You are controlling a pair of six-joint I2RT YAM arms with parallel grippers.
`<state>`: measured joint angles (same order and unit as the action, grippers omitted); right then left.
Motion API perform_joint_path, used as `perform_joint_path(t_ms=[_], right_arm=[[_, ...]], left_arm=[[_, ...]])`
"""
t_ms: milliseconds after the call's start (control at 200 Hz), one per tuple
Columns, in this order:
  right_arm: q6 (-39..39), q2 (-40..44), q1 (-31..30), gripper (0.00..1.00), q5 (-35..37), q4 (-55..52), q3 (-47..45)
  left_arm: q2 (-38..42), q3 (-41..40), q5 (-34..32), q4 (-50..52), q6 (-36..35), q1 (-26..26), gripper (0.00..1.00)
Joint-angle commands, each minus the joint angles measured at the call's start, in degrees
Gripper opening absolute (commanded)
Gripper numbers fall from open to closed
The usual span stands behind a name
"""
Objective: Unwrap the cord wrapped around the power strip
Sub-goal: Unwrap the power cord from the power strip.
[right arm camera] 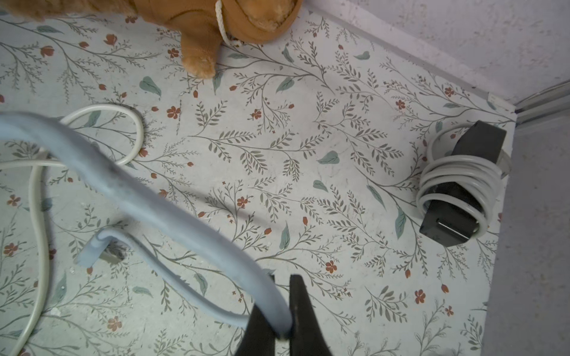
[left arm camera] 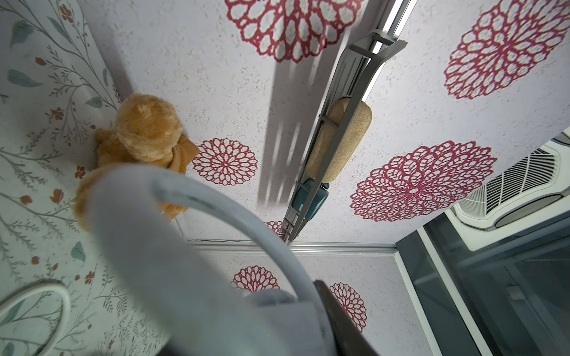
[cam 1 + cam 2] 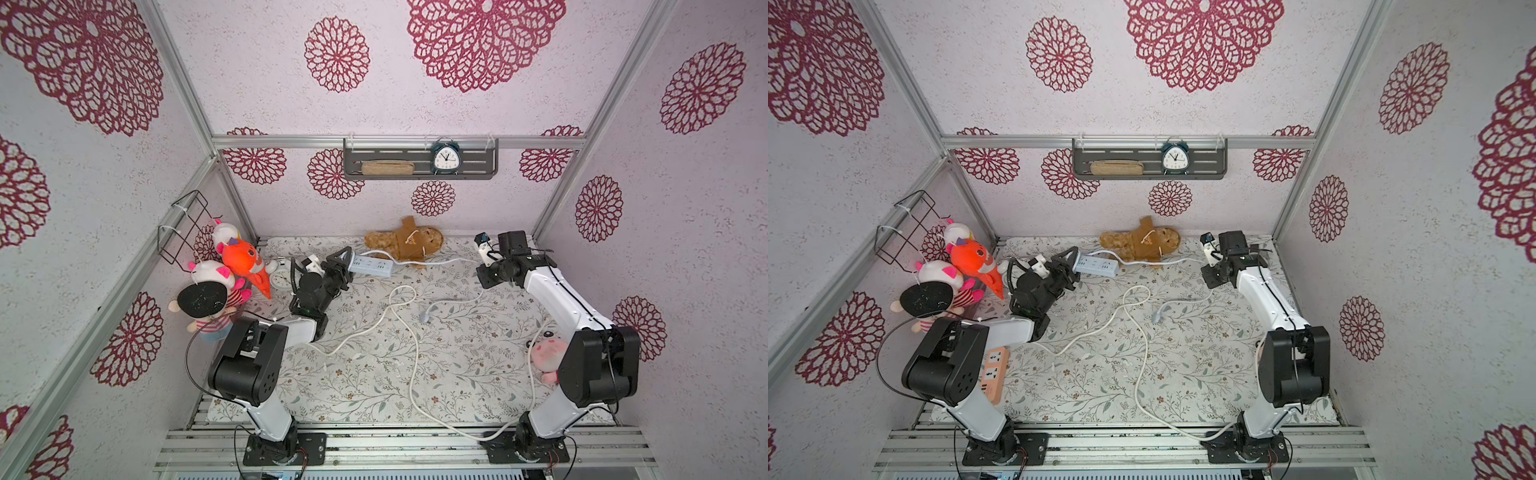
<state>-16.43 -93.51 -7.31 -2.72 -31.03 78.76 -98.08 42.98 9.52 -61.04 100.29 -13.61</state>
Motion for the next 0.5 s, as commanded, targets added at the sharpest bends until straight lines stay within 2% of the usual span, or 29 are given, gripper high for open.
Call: perform_joint_path(t_ms=[0, 190, 360, 440, 495], right_arm=[[1.6, 0.5, 5.6, 0.0, 10.7, 1.3, -1.0], [2.2, -2.2, 8.8, 0.0, 11.9, 1.1, -2.4], [2.9, -2.4, 7.7, 0.0, 4.1, -2.2, 0.2], [1.5, -1.0, 6.1, 0.36, -0.4, -4.0, 1.0], [0.7, -0.2, 4.7, 0.5, -2.8, -5.7, 2.1]], left_arm=[[1.9, -0.5, -7.1, -6.2, 1.7, 4.7, 0.0], [2.7, -2.3, -8.3, -6.0, 0.4, 6.6, 0.0], [2.9, 0.9, -7.4, -0.6, -3.8, 3.3, 0.0], [2.0, 4.1, -6.9, 2.4, -5.9, 0.5, 0.0], [1.1, 6.4, -6.5, 4.3, -7.1, -1.0, 0.0]])
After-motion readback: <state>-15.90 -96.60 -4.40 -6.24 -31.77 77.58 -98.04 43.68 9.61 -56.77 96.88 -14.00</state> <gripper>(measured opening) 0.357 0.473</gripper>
